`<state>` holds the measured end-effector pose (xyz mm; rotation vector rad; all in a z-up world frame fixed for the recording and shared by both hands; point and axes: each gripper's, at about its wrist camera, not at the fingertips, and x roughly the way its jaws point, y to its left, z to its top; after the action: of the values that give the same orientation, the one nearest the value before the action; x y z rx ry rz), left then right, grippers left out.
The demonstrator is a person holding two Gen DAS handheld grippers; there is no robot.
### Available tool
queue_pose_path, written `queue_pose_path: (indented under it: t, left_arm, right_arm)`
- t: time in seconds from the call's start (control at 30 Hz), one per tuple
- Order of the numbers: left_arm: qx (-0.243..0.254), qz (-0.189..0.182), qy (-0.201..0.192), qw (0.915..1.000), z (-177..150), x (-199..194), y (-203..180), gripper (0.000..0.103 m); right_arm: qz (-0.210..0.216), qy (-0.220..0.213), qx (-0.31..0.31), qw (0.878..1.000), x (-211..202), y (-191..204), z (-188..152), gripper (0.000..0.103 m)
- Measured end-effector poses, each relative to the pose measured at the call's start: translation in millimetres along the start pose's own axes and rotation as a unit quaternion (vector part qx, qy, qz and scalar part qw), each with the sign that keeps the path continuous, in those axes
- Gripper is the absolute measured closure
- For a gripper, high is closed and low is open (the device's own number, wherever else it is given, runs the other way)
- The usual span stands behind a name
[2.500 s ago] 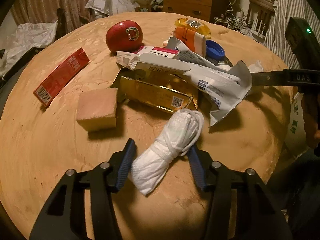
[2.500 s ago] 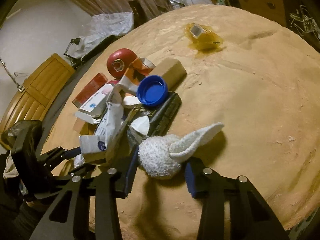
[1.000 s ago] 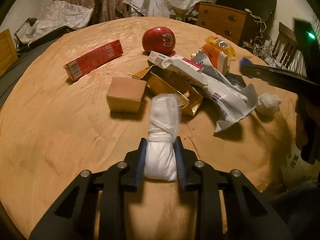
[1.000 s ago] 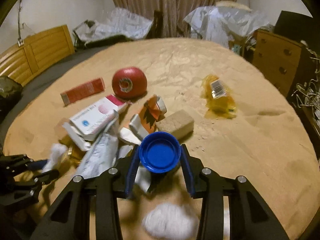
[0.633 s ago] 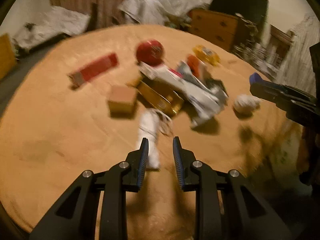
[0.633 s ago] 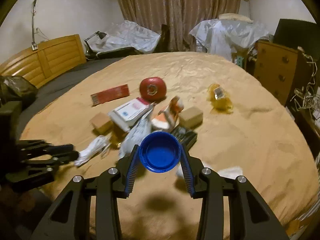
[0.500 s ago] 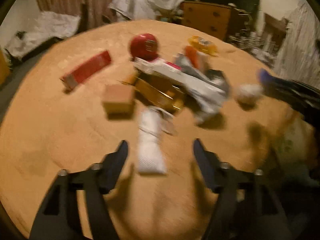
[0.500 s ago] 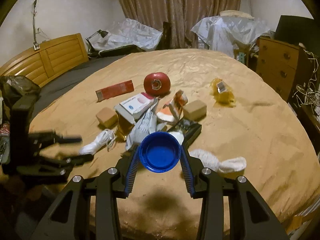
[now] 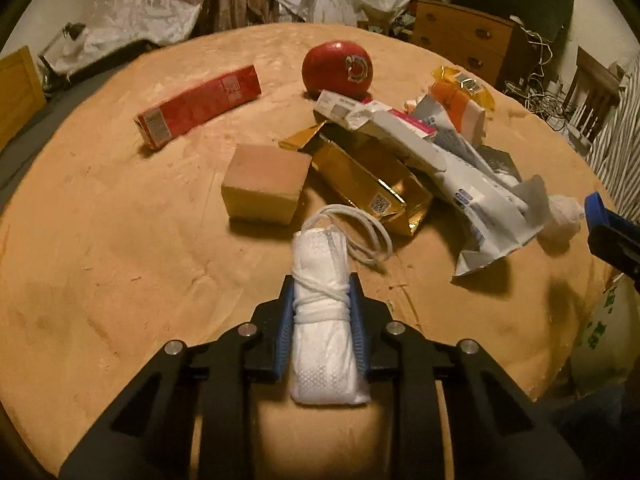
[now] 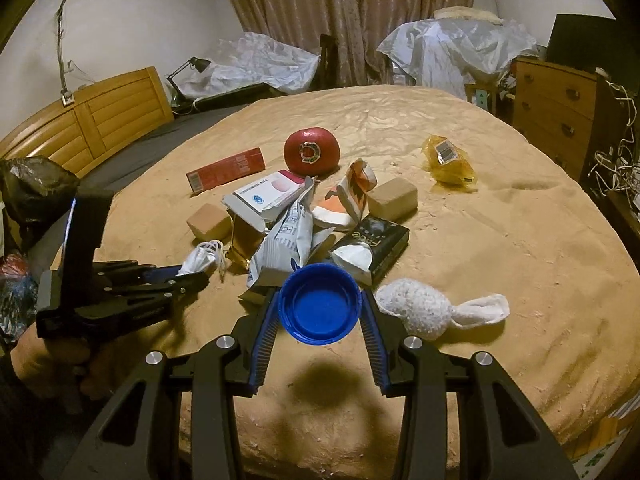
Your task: Collect trash
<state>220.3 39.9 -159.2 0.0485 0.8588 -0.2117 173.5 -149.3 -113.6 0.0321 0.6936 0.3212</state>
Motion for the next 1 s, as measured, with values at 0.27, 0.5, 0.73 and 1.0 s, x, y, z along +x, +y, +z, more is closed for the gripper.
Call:
queue_pose_path:
  t: [0.27, 0.5, 0.73, 1.0]
  left_arm:
    - [0.010, 0.037, -0.086, 0.9955, -7.3, -81.0, -25.5, 0.079]
    - [0.010, 0.059, -0.183, 0.9813, 2.5, -160.3, -56.8, 0.079]
    - [0.009, 0.072, -0.259, 0.9632, 0.4, -196.6, -92.1, 0.078]
    - [0.014, 0.063, -0.279, 0.9582, -7.8, -206.0, -111.2, 0.078]
  right_arm:
    - [-0.006, -0.046, -0.019, 0.999, -34.3, 18.8, 7.1, 0.061]
    - [-0.016, -0.119, -0.024, 0.992, -93.6, 37.8, 15.7, 0.061]
    - [-0.045, -0.184, -0.013, 0.982, -148.4, 44.2, 13.2, 0.061]
    - [-0.063, -0.210, -0.014, 0.976, -182.2, 49.5, -1.6, 0.061]
